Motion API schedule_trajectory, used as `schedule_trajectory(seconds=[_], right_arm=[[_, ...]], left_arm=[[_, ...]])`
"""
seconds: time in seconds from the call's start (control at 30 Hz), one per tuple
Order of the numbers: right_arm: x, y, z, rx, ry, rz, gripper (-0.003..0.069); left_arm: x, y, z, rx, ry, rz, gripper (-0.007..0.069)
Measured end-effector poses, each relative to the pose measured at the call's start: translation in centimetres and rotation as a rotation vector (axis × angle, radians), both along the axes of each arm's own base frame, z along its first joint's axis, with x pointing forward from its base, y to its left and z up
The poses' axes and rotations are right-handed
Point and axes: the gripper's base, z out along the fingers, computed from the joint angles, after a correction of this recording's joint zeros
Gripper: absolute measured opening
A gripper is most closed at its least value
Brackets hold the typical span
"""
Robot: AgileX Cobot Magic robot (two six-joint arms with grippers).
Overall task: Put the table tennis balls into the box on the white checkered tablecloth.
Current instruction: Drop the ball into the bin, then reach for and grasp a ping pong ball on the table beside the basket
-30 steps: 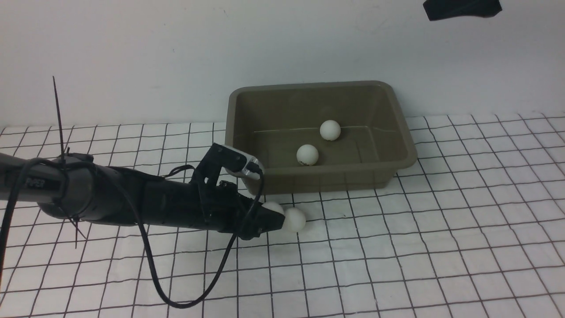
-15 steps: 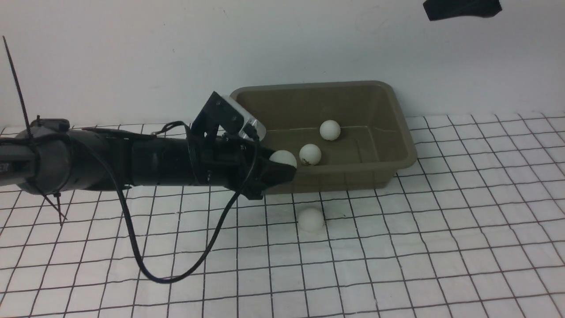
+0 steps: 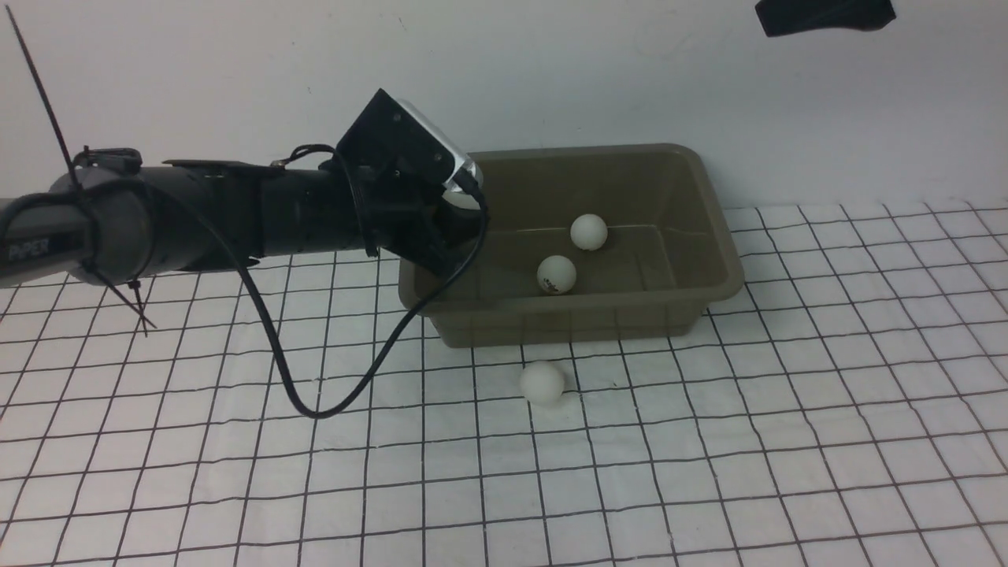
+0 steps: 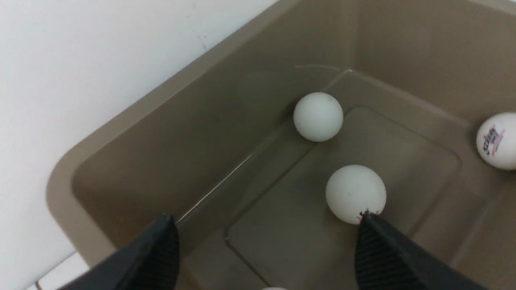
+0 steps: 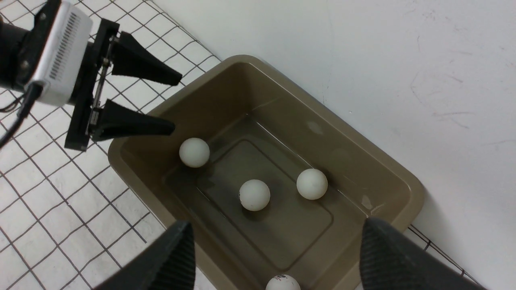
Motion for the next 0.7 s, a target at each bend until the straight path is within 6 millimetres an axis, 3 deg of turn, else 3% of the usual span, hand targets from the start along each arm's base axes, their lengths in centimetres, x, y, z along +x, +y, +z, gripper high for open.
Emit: schedule_trajectory(seconds=[0.1,0.37,0.53,0.7], right_arm=[[0.0,0.0,0.0,0.000,0.000,0.000,0.0495],[0.0,0.1,0.0,0.009,0.000,0.002,0.0495],[0.0,0.1,0.1,0.016,0.001,0.004,0.0495],[0.0,0.1,0.1,0.016,0.001,0.004,0.0495]], left_arm=[[-0.2,0.2,0.9,-0.047,0.018,0.046,0.0531],[-2.8,0.2,6.8,-0.115,0.006,0.010,0.0472],[-5.7,-0.5,10.0,-0.199,0.074,-0.122,0.0412],[-8.9,-1.4,11.0,-0.216,0.209,-0.366,0.0357]])
